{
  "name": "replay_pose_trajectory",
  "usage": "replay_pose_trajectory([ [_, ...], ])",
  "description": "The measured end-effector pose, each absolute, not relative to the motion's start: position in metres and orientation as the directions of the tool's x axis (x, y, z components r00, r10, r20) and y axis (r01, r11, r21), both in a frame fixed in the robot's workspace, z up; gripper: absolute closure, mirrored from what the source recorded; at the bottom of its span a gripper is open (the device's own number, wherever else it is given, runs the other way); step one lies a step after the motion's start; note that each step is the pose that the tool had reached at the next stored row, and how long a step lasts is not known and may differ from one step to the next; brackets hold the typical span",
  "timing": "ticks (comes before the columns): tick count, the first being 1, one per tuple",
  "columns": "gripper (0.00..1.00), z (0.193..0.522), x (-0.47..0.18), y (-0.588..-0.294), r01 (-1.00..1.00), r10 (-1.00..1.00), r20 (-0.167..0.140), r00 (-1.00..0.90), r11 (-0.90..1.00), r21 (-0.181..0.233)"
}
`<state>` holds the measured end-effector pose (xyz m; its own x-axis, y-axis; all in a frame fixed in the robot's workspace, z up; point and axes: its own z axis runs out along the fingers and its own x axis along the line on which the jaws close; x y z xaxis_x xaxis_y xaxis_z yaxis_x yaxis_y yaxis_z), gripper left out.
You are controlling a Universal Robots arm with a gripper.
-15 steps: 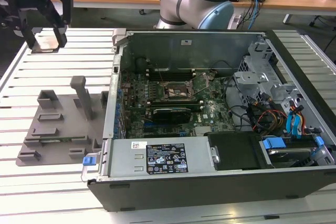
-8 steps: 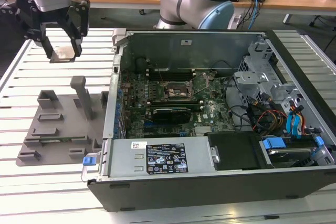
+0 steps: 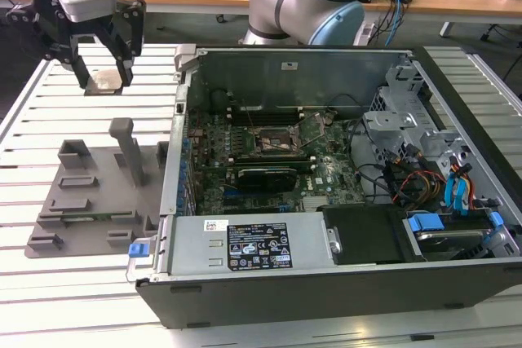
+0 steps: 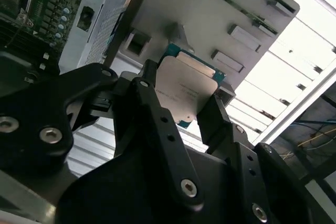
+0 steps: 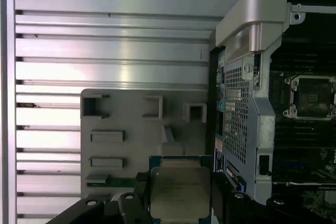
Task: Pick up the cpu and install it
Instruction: 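Pick up the cpu and move it towards the insertion slot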
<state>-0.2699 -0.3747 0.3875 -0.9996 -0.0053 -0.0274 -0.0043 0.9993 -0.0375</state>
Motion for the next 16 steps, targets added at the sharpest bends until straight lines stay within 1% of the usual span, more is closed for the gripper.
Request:
replay_pose_trajectory([
  [6,0.45,0.3871,-0.2699,-0.3747,0.049,0.049,-0.027,-0.998,0.999,-0.003],
  [16,0.45,0.3870,-0.2616,-0.3746,0.049,0.049,-0.027,-0.998,0.999,-0.003],
])
